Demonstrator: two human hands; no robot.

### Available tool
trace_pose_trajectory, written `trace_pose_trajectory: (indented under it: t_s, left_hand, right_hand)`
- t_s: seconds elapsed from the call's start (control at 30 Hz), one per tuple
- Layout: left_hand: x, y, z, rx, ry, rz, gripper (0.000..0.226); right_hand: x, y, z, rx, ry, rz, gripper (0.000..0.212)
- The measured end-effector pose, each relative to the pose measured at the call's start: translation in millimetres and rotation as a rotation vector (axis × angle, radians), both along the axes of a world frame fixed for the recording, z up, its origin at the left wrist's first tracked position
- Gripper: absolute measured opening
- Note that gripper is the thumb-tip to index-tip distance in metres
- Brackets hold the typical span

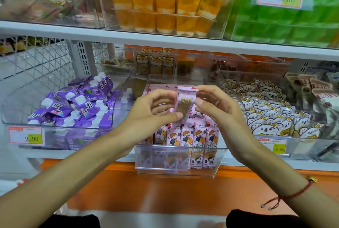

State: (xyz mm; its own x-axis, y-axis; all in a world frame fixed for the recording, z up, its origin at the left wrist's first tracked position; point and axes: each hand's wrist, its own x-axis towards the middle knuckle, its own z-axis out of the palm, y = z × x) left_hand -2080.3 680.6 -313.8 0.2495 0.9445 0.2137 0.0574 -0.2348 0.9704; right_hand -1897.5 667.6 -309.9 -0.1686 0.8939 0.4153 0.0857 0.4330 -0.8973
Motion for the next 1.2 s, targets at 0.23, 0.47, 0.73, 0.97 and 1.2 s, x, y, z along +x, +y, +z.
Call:
trace_pose_trajectory:
  t_s: [0.23,0.47,0.73,0.97,1.2]
  left_hand:
    - [2.7,2.6,-2.2,-0.038,-0.143,0.089,0.048]
    - [3.6,4.3,-1.8,-0.126,-0.324,0.047,0.052]
    - [8.0,3.3,2.2,0.170,-0.203,0.129,0.043]
    - [27.2,10.2,-8.3,0.564,0.155,0.124,0.048]
    - [17.9,53.2,0.9,0.502,0.532,0.082,0.011]
  right_hand:
    - [-6.7,-5.4,-0.7,0.050,-0.084,0.018,0.044]
    - [-9.5,-3.1,-1.9,0.047,-0.027,-0.074,0.023]
    - [-5.6,2.1,2.0,-0.077,-0.086,-0.090,0.029]
    - [-9.6,-2.0,7.4,0.157,-0.089,-0.228,0.025]
    - [21.3,5.0,16.5,0.164,0.136,-0.517,0.014]
